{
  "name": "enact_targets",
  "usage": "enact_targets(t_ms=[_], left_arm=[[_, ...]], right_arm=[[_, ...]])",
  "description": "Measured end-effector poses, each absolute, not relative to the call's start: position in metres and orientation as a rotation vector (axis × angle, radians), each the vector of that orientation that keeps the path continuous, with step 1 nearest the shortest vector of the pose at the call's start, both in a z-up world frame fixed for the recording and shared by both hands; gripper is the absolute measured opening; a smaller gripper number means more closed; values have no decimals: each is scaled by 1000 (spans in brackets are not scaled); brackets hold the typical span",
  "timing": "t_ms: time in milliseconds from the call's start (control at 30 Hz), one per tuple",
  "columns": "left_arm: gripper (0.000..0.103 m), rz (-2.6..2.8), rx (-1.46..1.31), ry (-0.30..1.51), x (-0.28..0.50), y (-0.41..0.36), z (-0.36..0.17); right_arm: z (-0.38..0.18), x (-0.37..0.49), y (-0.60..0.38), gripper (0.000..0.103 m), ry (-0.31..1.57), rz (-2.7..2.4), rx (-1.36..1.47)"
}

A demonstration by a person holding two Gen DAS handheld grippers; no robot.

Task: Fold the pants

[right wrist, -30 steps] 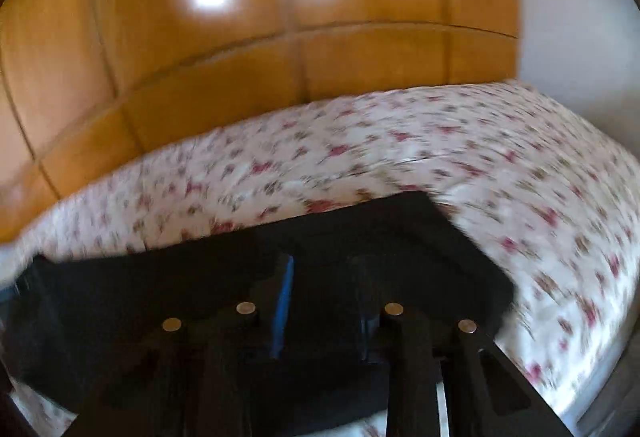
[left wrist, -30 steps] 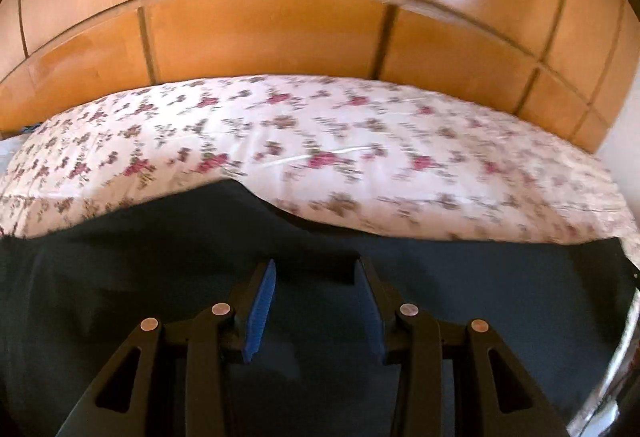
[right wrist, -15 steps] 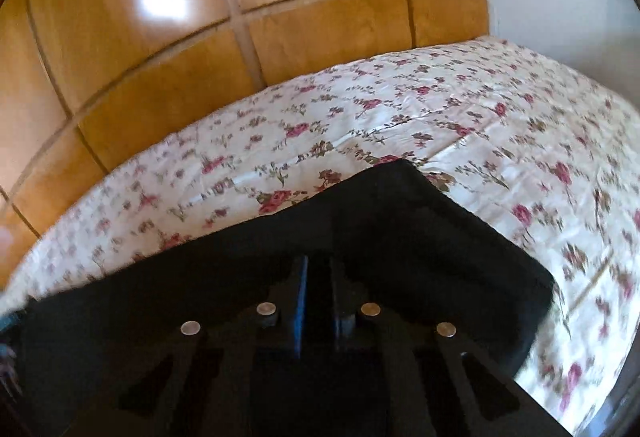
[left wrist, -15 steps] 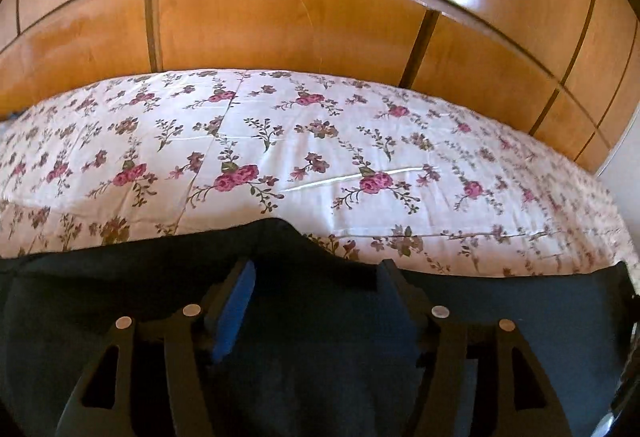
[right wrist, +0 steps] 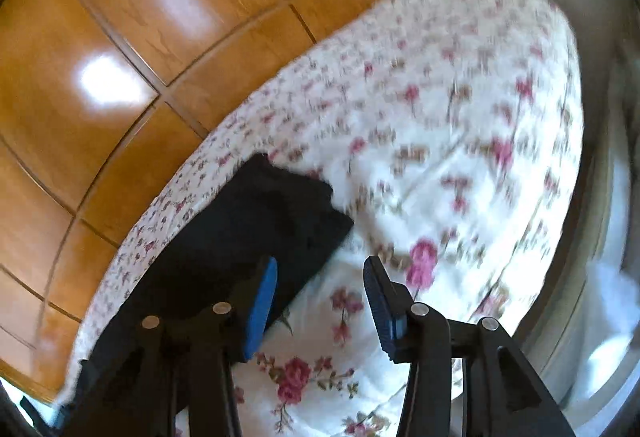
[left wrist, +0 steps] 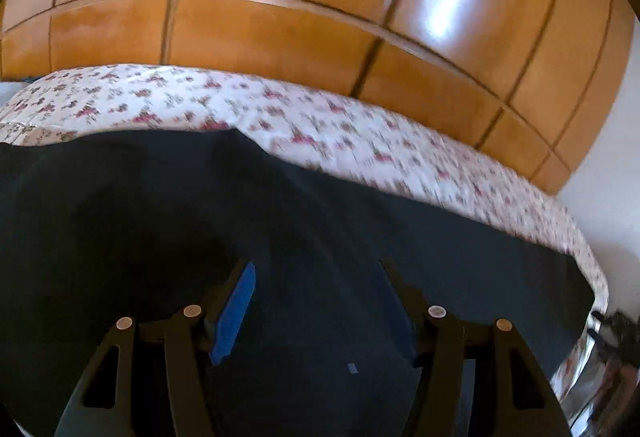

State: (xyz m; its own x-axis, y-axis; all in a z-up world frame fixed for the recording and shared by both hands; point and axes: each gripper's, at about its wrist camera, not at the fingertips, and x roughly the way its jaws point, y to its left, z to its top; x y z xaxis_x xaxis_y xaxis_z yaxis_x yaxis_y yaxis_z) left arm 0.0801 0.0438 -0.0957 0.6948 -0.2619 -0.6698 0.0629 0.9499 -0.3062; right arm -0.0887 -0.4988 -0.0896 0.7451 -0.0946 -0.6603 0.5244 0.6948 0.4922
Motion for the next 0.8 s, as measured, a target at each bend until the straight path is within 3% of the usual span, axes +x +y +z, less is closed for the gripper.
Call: enact_targets(t_ms=[333, 367, 433, 600, 800], left_arm=[[65, -172, -103, 742, 59, 23, -111], [65, -173, -107, 744, 59, 24, -111], [65, -179, -117, 749, 59, 25, -110], [65, -213, -166, 808, 67, 37, -98], [65, -74, -270, 781, 77, 82, -83]], right_arm=[[-117, -58, -509, 47, 542, -279, 971], [-118, -56, -510, 46, 534, -282, 985], [-117, -52, -512, 21, 529, -282, 1005], [-106, -48, -511, 20, 545, -281, 1044], [-52, -44, -485, 20, 506, -264, 919]])
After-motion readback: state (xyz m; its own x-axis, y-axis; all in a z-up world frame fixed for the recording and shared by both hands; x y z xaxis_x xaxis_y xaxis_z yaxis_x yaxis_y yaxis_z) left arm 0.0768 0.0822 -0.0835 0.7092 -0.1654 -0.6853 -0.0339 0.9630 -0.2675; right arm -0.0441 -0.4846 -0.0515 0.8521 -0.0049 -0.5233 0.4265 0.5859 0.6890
